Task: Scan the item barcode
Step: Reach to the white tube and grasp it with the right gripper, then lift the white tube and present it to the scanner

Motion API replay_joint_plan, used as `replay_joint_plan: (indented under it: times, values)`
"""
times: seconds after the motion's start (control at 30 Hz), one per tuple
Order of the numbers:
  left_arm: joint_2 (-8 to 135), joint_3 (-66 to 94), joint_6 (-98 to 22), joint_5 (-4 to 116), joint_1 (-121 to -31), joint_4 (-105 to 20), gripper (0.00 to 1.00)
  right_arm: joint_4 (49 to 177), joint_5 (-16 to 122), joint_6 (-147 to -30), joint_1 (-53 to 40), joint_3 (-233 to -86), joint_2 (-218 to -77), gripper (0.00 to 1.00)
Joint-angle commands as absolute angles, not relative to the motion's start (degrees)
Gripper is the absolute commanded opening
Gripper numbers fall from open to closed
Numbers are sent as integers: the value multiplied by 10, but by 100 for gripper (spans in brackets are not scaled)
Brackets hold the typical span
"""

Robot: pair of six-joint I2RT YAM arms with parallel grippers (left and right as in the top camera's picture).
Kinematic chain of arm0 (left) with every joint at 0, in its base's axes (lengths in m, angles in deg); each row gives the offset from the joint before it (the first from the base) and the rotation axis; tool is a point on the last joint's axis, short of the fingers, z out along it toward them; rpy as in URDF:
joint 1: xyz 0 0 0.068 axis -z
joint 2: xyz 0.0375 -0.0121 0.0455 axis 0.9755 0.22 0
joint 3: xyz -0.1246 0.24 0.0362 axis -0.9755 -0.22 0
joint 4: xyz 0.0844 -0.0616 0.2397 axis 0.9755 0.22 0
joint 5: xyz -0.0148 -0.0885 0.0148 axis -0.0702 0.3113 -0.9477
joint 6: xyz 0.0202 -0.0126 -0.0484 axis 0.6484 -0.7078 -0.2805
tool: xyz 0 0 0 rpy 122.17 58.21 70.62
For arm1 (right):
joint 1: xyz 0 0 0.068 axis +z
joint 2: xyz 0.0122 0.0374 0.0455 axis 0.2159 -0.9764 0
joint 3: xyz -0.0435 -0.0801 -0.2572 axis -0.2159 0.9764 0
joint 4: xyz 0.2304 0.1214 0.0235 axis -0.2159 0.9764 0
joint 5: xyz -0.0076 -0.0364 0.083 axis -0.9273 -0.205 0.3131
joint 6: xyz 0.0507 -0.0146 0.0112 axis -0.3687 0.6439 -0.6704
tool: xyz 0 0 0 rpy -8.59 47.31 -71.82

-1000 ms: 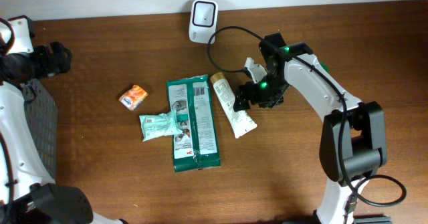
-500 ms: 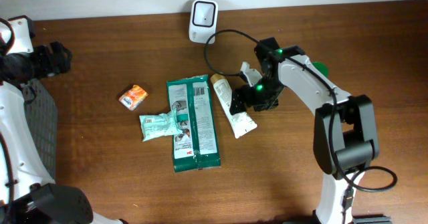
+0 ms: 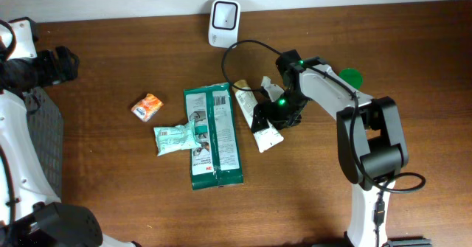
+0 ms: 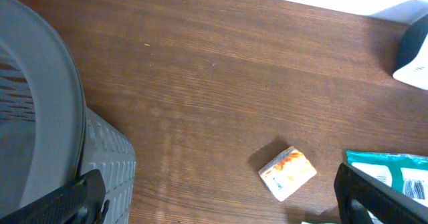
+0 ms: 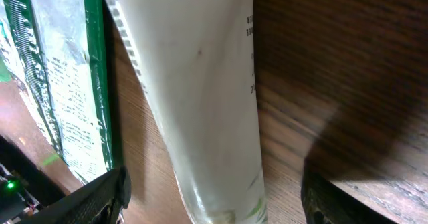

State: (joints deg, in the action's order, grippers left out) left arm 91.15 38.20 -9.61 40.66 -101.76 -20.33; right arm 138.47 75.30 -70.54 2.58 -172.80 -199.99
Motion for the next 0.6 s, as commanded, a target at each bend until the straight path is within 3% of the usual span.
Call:
replay_joint_plan:
  times: [0.0, 0.03, 0.1, 0.27, 0.3, 0.57]
  values:
    - [909, 390, -101, 406, -1022, -204, 99, 1359, 753, -704, 30, -1692, -2011, 80]
    - [909, 390, -101, 406, -1022, -204, 99, 1355, 756, -703, 30, -1689, -2011, 79]
    - [909, 390, -101, 406, -1022, -204, 99, 1354, 756, -703, 30, -1689, -2011, 64]
    - [909, 390, -101, 407, -1022, -204, 99, 1354, 755, -720, 29, -1689, -2011, 8]
    - [909, 390, -101, 406, -1022, -204, 99, 1353, 756, -733, 28, -1689, -2010, 4]
    - [909, 390, -101, 407, -1022, -204, 99, 1354, 839, -712, 28, -1729, -1951, 4]
